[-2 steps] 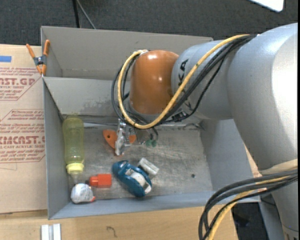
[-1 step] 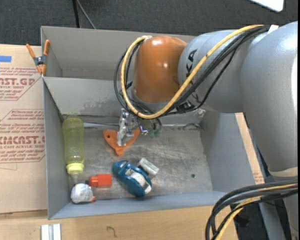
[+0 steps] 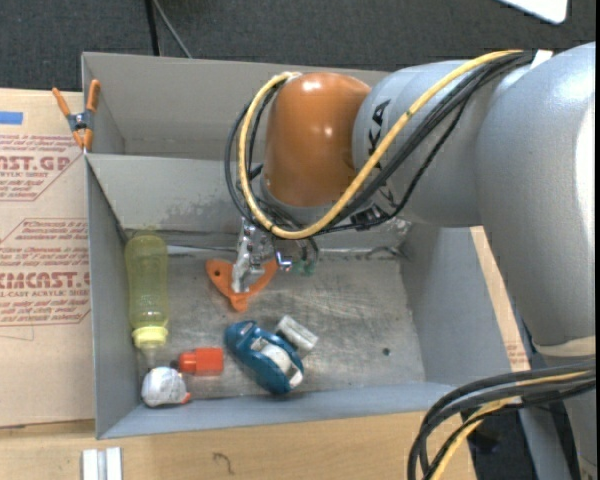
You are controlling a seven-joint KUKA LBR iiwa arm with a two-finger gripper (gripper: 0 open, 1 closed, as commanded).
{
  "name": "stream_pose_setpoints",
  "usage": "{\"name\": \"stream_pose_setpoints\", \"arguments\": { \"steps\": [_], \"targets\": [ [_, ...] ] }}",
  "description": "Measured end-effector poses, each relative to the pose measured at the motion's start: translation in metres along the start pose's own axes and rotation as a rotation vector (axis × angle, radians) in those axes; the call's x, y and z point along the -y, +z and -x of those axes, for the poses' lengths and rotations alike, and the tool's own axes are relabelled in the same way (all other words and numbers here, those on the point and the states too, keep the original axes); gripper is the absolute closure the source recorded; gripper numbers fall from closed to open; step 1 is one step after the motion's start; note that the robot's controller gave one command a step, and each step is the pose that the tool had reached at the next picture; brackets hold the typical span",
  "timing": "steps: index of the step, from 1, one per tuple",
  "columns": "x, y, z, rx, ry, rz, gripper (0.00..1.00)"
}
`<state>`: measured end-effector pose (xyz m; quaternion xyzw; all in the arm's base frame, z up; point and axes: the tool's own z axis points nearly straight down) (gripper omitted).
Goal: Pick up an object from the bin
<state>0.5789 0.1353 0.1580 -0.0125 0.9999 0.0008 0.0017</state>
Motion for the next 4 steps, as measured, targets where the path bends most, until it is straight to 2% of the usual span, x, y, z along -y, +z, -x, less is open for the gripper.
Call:
{"name": "stream_pose_setpoints", "arguments": {
  "steps": [2,3,4],
  "targets": [
    [-0.006,-0.018,0.008,-0.002,0.019,0.0,1.0],
    [0.003,0.016,0.004,-0.002,-0.056,-0.001,0.0],
    [0.003,0.016,0.004,-0.002,-0.057,-0.001,0.0]
  ]
}}
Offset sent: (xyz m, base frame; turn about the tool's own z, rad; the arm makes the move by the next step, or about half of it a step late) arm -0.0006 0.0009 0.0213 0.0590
